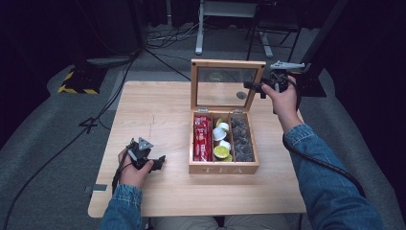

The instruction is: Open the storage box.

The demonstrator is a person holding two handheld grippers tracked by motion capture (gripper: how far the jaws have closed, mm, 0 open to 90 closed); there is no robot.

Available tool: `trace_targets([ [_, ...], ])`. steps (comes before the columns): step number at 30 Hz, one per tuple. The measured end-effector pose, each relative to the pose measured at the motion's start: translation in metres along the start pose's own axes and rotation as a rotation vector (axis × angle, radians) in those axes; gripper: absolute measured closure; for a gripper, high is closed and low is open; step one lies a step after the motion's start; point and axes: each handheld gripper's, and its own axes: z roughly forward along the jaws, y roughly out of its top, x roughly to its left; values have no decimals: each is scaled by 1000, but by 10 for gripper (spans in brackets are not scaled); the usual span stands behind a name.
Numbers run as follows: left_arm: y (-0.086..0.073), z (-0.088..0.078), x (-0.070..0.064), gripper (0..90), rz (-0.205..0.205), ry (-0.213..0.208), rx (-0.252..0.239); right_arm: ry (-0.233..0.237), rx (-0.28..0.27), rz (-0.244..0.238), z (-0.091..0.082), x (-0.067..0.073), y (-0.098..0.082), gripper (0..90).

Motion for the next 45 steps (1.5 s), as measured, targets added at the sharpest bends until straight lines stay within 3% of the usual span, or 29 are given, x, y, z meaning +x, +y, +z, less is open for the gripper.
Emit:
trace_targets([
  [19, 0, 0, 0, 172, 4, -2, 2, -41, -4, 13, 19, -10, -4, 362],
  [32, 1, 1, 0, 167, 10, -3, 1, -63, -22, 29, 31, -13, -10, 257],
  [45, 1, 1, 0, 164, 6, 0, 3, -96, -8, 32, 40, -18, -16, 230],
])
